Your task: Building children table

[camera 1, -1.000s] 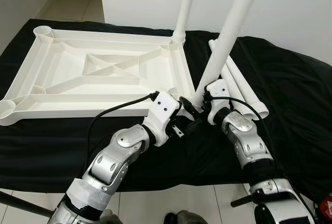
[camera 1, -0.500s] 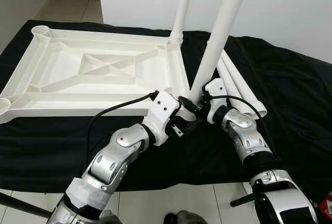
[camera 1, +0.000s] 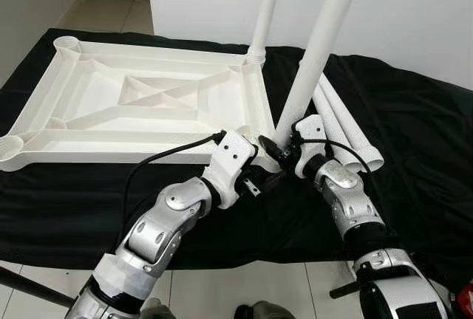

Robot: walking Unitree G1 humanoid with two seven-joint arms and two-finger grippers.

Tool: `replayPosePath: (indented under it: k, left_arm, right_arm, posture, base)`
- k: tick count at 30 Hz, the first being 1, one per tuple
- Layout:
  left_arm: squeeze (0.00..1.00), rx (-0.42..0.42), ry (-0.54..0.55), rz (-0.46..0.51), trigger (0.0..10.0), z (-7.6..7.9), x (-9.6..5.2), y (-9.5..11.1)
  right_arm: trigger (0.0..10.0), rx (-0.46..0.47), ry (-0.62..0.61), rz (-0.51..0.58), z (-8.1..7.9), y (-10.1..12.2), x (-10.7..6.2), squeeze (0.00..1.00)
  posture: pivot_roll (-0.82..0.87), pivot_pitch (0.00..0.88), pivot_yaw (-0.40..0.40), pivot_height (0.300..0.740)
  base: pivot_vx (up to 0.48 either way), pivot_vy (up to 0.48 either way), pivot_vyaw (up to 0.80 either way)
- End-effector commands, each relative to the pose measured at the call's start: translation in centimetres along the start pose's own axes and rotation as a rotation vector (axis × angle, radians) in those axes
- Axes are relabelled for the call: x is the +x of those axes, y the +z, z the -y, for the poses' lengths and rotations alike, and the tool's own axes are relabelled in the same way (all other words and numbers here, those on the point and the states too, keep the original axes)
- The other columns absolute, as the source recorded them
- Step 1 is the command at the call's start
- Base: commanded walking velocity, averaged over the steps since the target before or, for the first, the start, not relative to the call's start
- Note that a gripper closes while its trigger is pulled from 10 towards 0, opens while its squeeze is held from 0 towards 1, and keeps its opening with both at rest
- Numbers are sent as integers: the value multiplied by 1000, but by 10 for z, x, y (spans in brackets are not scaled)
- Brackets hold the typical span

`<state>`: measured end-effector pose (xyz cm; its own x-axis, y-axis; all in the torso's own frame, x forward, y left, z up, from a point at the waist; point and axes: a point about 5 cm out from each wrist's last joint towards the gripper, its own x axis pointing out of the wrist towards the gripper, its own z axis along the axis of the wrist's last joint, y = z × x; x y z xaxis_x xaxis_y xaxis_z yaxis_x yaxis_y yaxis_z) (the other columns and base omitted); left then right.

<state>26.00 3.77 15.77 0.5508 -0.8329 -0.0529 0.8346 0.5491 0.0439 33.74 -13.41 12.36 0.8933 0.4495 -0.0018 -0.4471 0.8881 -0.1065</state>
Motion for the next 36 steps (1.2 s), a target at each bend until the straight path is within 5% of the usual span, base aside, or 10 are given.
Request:
replayPosePath:
  k: [1,12,16,28,30,36]
  left_arm:
    - [0,-1,-91,-1,10000,8,2,0]
    - [0,0,-107,-8,10000,10,3,-2]
    - [0,-1,-113,-3,10000,11,5,-2]
    - [0,-1,-115,-8,10000,11,4,-3]
    - [0,-1,-113,-10,10000,12,3,-4]
    - [0,-2,-108,-9,10000,11,3,-4]
  right_arm:
    - [10000,41,-131,-81,10,-16,-9,0]
    - [10000,82,-522,-80,-9,-18,-23,0]
    - [10000,129,-514,-44,-24,-10,-18,0]
    - [10000,117,-565,-50,-19,-7,-19,0]
    - [10000,117,-572,-41,-17,-6,-21,1000]
    - [10000,85,-608,-43,-8,-7,-29,1000]
  posture:
    - [107,0,-91,740]
    - [97,0,-95,740]
    - [93,0,-94,740]
    - [96,0,-94,740]
    - [97,0,-96,740]
    - [93,0,-98,740]
  base:
    - [0,0,0]
    - [0,0,0]
    - [0,0,0]
    - [0,0,0]
    - [0,0,0]
    - [0,0,0]
